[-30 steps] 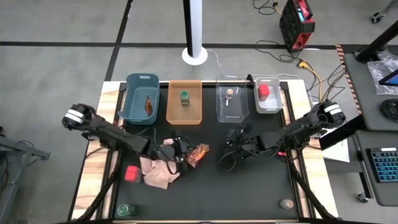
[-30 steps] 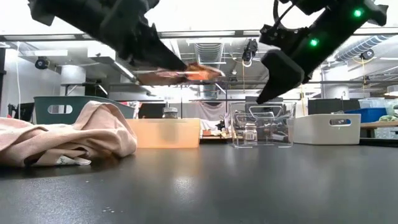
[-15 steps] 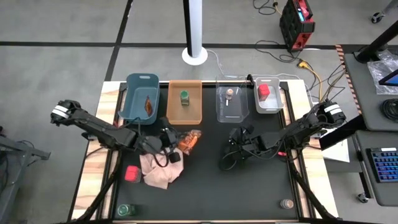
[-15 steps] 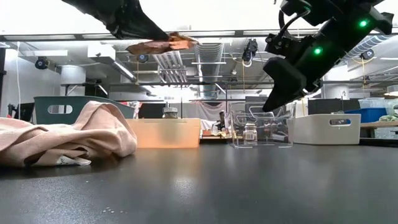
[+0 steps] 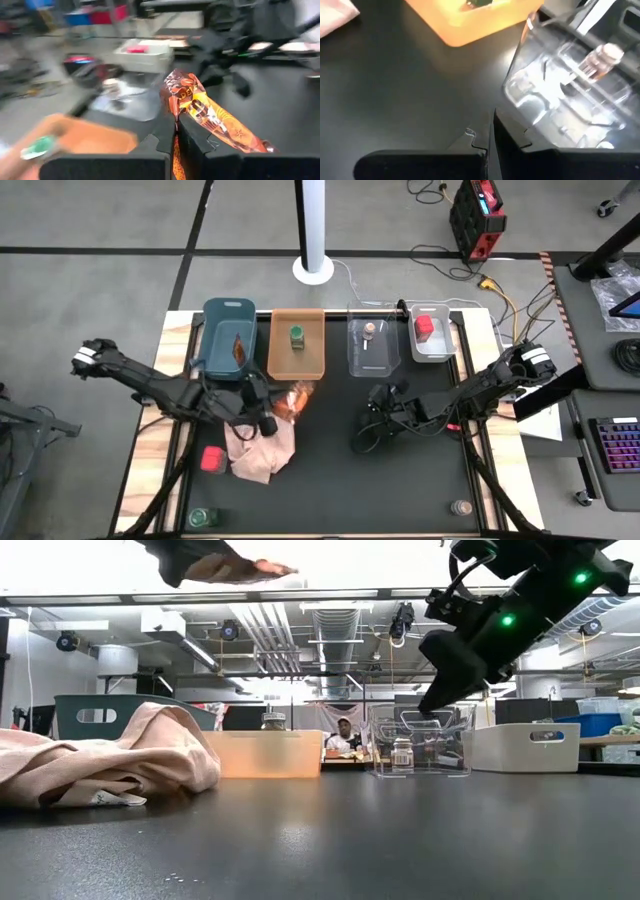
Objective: Sort spices by type
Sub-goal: Put the orange seasoning pack into the blue bin
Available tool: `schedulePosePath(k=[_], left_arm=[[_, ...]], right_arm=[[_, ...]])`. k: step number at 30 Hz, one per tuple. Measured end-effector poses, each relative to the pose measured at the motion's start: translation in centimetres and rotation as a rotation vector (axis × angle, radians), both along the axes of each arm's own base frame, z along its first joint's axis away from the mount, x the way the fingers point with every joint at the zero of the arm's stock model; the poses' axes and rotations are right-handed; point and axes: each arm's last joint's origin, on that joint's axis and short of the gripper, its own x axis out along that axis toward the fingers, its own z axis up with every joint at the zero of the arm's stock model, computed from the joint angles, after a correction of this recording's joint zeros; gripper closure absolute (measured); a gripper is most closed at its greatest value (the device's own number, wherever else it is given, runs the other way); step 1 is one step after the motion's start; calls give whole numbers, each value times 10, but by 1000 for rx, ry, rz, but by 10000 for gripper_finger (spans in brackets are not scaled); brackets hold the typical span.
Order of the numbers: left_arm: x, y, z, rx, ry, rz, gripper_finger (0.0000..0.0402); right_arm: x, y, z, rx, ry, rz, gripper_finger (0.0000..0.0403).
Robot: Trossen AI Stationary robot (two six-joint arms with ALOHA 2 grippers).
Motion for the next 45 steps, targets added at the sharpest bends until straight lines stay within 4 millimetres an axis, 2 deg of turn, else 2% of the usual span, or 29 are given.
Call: schedulePosePath(k=[4, 9, 13, 17, 20, 24, 28, 30, 34, 39, 43, 45], left_arm=[[-16, 21, 4, 107, 46, 268, 401], [-45, 56, -5, 360, 21, 865, 401], [-56, 72, -13, 352, -39, 1000, 401], [-57, 81, -35, 382, 9, 1044, 401], [-54, 82, -41, 374, 37, 1032, 401], [-45, 71, -49, 277, 100, 908, 401], [-33, 56, -46, 240, 115, 789, 401], [-24, 46, -41, 220, 120, 699, 401], [-8, 19, -29, 214, 98, 489, 401], [5, -14, -16, 265, 28, 269, 401], [17, -35, -12, 296, -43, 123, 401], [23, -46, -13, 304, -80, 38, 401]], right_arm=[[3, -5, 3, -66, -11, -12, 390], [17, -29, 11, -92, -96, -64, 390], [22, -40, 16, -85, -159, -97, 390], [23, -40, 17, -91, -159, -93, 390], [22, -40, 16, -79, -172, -101, 390], [23, -42, 17, -78, -185, -110, 390], [28, -44, 20, -114, -203, -82, 390], [34, -38, 21, -143, -236, -37, 390], [49, -6, 23, -233, -434, 105, 390], [53, 45, 13, -374, -607, 326, 390], [57, 59, 8, -466, -717, 335, 390], [63, 62, 12, -442, -747, 338, 388]])
